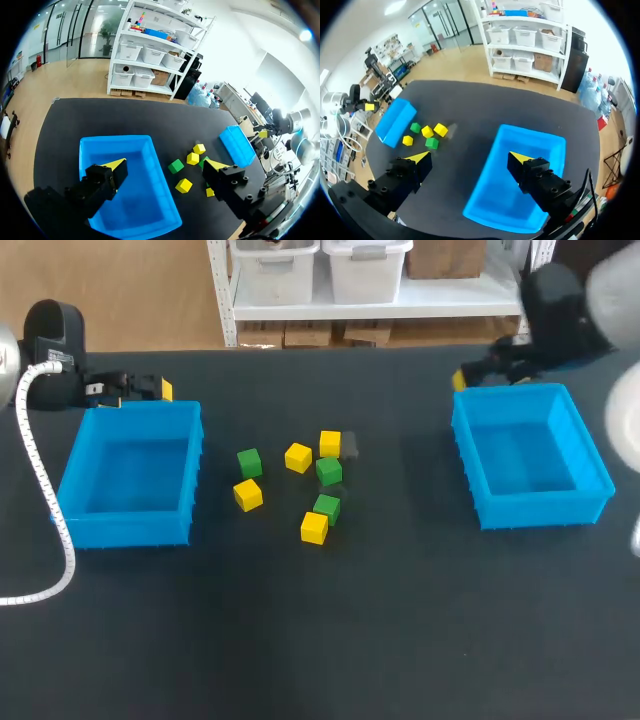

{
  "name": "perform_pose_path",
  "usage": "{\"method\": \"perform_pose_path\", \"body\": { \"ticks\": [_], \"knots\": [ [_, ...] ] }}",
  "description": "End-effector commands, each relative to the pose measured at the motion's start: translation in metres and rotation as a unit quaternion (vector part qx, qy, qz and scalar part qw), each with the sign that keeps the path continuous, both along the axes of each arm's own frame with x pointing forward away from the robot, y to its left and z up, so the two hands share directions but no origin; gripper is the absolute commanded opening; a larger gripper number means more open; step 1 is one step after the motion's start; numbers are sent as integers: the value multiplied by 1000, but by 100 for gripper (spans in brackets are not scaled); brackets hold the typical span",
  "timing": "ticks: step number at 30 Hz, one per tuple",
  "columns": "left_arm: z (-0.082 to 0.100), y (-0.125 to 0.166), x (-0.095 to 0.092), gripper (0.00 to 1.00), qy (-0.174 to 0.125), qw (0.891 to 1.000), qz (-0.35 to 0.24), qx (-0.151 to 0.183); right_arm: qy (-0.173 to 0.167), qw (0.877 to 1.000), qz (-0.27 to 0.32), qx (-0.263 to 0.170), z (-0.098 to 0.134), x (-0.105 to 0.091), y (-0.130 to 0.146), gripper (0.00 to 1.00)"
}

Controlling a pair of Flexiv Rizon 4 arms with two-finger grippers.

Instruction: Put the green cubes in the right bin and the yellow cubes in the left bin.

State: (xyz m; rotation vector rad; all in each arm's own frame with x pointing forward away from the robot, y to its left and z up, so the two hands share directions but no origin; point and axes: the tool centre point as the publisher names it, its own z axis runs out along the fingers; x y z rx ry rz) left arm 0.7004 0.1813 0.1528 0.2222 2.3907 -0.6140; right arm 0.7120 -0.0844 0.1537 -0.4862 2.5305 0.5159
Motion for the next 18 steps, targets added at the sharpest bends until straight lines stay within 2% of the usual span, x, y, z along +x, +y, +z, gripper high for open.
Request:
{"method": "perform_pose_path", "body": {
  "ticks": [1, 8, 12, 18],
  "knots": [
    [-2, 3, -1, 100, -4, 1000, -4, -5, 9, 999, -3, -40, -12, 9, 29, 100],
    [-2, 3, -1, 100, -4, 1000, -4, -5, 47, 997, -13, -68, -45, 10, 61, 100],
    [-2, 3, -1, 100, -4, 1000, -4, -5, 57, 995, -10, -86, -63, 8, 82, 100],
    [-2, 3, -1, 100, -4, 1000, -4, -5, 68, 989, 38, -126, -89, -2, 118, 100]
  ]
}}
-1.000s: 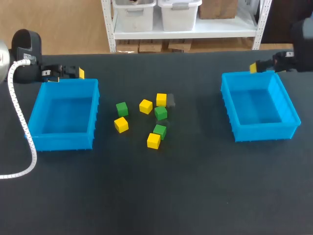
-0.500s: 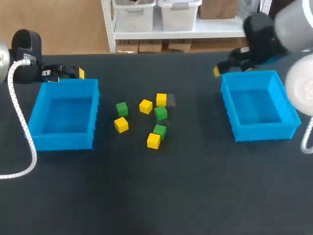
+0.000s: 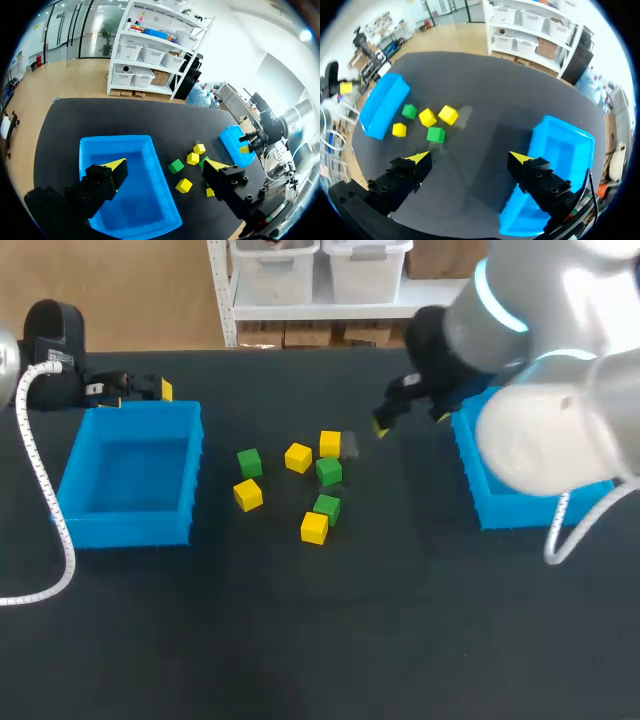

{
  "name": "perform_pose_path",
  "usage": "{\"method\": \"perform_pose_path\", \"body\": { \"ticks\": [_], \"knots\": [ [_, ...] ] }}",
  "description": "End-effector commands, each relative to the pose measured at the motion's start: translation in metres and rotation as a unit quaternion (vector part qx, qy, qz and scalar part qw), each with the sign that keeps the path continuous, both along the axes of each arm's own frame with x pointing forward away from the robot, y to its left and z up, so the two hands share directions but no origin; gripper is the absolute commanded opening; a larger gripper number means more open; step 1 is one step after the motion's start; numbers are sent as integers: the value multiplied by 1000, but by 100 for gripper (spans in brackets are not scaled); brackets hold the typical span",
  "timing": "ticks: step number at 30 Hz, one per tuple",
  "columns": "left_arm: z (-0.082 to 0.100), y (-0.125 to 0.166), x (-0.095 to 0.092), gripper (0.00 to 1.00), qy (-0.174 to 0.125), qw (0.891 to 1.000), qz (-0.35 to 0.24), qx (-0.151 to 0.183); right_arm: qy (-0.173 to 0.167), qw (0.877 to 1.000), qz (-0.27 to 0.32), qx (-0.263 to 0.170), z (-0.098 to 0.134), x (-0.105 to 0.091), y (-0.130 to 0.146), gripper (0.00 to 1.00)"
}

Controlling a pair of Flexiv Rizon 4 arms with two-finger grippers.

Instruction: Put the green cubes in the right bin and the yellow cubes in the left bin.

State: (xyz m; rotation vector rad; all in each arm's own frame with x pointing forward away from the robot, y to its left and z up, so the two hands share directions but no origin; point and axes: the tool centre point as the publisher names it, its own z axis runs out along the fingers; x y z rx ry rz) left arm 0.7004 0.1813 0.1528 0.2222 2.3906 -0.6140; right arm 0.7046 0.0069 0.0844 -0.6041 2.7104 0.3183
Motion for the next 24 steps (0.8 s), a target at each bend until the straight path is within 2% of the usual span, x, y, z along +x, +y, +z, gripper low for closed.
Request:
{"method": "perform_pose_path", "body": {
  "ticks": [1, 10, 14, 19, 24],
  "knots": [
    [-2, 3, -1, 100, -4, 1000, -4, -5, 11, 999, 23, -30, -24, 3, 31, 100],
    [-2, 3, -1, 100, -4, 1000, -4, -5, 35, 996, 59, -59, -48, -5, 62, 100],
    [-2, 3, -1, 100, -4, 1000, -4, -5, 48, 996, 50, -65, -60, 1, 69, 100],
    [-2, 3, -1, 100, -4, 1000, -4, -5, 71, 996, 28, -52, -69, 8, 77, 100],
    [-2, 3, -1, 100, -4, 1000, -4, -5, 69, 996, 25, -56, -77, 13, 90, 100]
  ]
}}
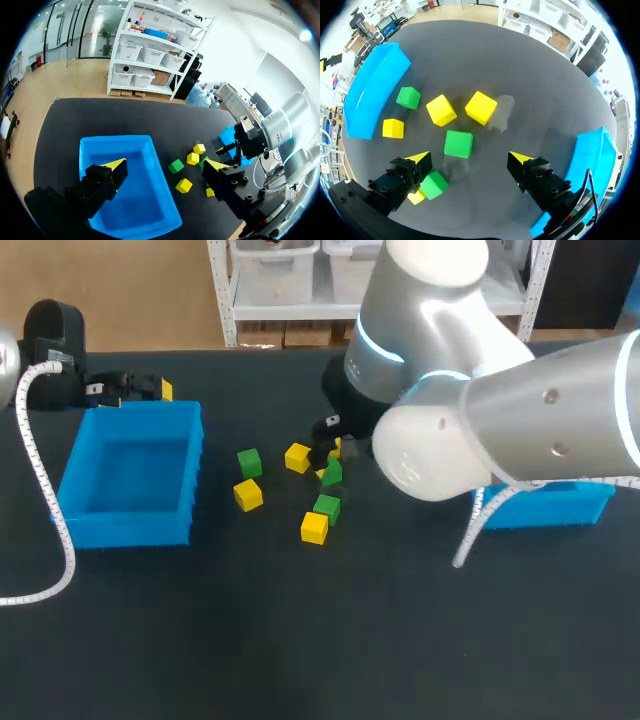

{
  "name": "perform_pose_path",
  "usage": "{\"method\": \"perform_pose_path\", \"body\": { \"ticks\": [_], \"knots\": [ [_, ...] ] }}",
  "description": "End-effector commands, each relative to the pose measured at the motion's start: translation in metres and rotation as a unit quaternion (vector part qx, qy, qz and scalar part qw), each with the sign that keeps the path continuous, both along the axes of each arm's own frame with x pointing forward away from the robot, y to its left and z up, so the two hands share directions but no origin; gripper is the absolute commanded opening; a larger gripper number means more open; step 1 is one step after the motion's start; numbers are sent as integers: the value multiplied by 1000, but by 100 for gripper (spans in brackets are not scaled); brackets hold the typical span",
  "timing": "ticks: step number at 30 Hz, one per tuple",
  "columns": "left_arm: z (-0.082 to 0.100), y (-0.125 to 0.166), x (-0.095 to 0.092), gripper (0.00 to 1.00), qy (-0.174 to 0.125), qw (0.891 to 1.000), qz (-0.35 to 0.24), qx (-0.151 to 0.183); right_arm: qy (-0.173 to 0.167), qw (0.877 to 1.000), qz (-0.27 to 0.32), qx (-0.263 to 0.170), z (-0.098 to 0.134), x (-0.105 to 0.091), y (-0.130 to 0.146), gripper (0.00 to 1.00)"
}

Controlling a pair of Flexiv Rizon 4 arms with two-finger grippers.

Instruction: Put the green cubes in the right bin and the yellow cubes in the left bin.

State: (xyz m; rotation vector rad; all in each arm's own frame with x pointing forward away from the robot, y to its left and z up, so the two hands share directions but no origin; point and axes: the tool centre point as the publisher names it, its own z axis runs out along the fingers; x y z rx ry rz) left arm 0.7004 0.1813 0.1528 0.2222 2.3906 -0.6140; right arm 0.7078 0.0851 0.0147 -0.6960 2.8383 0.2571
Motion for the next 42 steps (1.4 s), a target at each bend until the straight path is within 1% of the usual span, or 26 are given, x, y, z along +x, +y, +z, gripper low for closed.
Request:
{"method": "perform_pose_path", "body": {
  "ticks": [1, 4, 11, 12, 13, 17, 19, 20, 26, 29, 32, 38, 42],
  "knots": [
    [-2, 3, -1, 100, -4, 1000, -4, -5, 10, 1000, -2, -18, -9, 12, 14, 100],
    [-2, 3, -1, 100, -4, 1000, -4, -5, 12, 1000, -8, -25, -13, 13, 17, 100],
    [-2, 3, -1, 100, -4, 1000, -4, -5, 14, 999, -6, -40, -24, 10, 21, 100],
    [-2, 3, -1, 100, -4, 1000, -4, -5, 12, 999, -6, -44, -25, 9, 21, 91],
    [-2, 3, -1, 100, -4, 1000, -4, -5, 11, 999, -6, -46, -26, 9, 21, 50],
    [-2, 3, -1, 100, -4, 1000, -4, -5, 8, 999, -6, -54, -30, 8, 19, 27],
    [-2, 3, -1, 100, -4, 1000, -4, -5, 6, 998, -7, -56, -30, 7, 17, 5],
    [-2, 3, -1, 100, -4, 1000, -4, -5, 6, 998, -8, -57, -30, 7, 16, 0],
    [-2, 3, -1, 100, -4, 1000, -4, -5, -3, 998, -14, -60, -29, 6, 13, 0],
    [-2, 3, -1, 100, -4, 1000, -4, -5, -13, 998, -14, -61, -22, 7, 8, 0],
    [-2, 3, -1, 100, -4, 1000, -4, -5, -27, 998, -16, -56, -9, 10, 1, 0],
    [-2, 3, -1, 100, -4, 1000, -4, -5, -53, 997, -36, -31, 25, 20, -20, 0],
    [-2, 3, -1, 100, -4, 1000, -4, -5, -73, 995, -61, -13, 49, 27, -48, 0]
  ]
}}
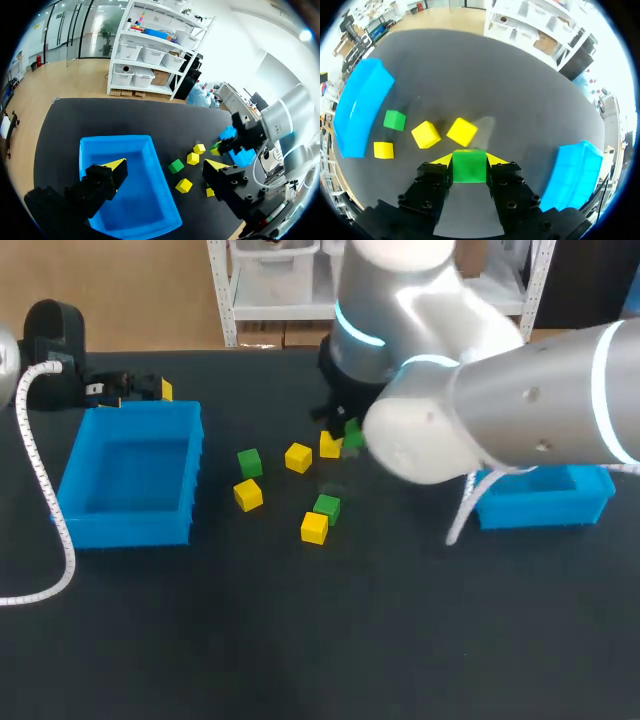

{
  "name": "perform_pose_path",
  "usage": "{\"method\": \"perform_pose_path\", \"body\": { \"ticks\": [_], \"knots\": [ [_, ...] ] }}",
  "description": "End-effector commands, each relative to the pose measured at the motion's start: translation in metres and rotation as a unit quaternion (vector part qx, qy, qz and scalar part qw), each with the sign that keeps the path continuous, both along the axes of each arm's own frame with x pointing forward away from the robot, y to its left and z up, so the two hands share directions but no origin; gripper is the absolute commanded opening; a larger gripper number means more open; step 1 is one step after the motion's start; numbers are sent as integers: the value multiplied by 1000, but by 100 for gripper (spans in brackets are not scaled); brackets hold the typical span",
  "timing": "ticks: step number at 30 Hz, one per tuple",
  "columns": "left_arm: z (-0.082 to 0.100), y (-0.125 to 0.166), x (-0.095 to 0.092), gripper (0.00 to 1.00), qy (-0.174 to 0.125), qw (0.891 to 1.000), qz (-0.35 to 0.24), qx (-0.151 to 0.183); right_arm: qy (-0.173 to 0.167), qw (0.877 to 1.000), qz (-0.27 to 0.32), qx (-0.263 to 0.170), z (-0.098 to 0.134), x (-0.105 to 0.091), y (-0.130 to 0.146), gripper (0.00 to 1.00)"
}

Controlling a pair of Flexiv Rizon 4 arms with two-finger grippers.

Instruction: Put the green cubes in the right bin and the yellow cubes in the left bin.

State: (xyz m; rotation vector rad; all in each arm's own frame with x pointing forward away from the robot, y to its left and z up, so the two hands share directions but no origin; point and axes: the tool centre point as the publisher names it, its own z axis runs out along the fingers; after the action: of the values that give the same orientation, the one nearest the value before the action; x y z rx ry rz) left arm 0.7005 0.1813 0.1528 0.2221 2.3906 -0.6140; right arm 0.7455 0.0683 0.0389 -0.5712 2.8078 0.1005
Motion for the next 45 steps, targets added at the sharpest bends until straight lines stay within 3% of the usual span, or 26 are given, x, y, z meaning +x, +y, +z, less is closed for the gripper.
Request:
{"method": "perform_pose_path", "body": {
  "ticks": [1, 11, 19, 27, 29, 30, 31, 38, 45],
  "knots": [
    [-2, 3, -1, 100, -4, 1000, -4, -5, -39, 999, -18, 29, 30, -10, -39, 0],
    [-2, 3, -1, 100, -4, 1000, -4, -5, -67, 990, -109, 54, 55, -4, -125, 0],
    [-2, 3, -1, 100, -4, 1000, -4, -5, -51, 982, -178, 33, 34, -5, -188, 0],
    [-2, 3, -1, 100, -4, 1000, -4, -5, -25, 982, -188, 11, 11, -10, -207, 0],
    [-2, 3, -1, 100, -4, 1000, -4, -5, -21, 981, -191, 9, 9, -10, -208, 33],
    [-2, 3, -1, 100, -4, 1000, -4, -5, -20, 981, -192, 7, 9, -10, -209, 77],
    [-2, 3, -1, 100, -4, 1000, -4, -5, -20, 981, -192, 6, 8, -10, -209, 100],
    [-2, 3, -1, 100, -4, 1000, -4, -5, -28, 985, -169, 6, 24, -11, -202, 100],
    [-2, 3, -1, 100, -4, 1000, -4, -5, -45, 996, -79, 18, 53, -27, -150, 100]
  ]
}}
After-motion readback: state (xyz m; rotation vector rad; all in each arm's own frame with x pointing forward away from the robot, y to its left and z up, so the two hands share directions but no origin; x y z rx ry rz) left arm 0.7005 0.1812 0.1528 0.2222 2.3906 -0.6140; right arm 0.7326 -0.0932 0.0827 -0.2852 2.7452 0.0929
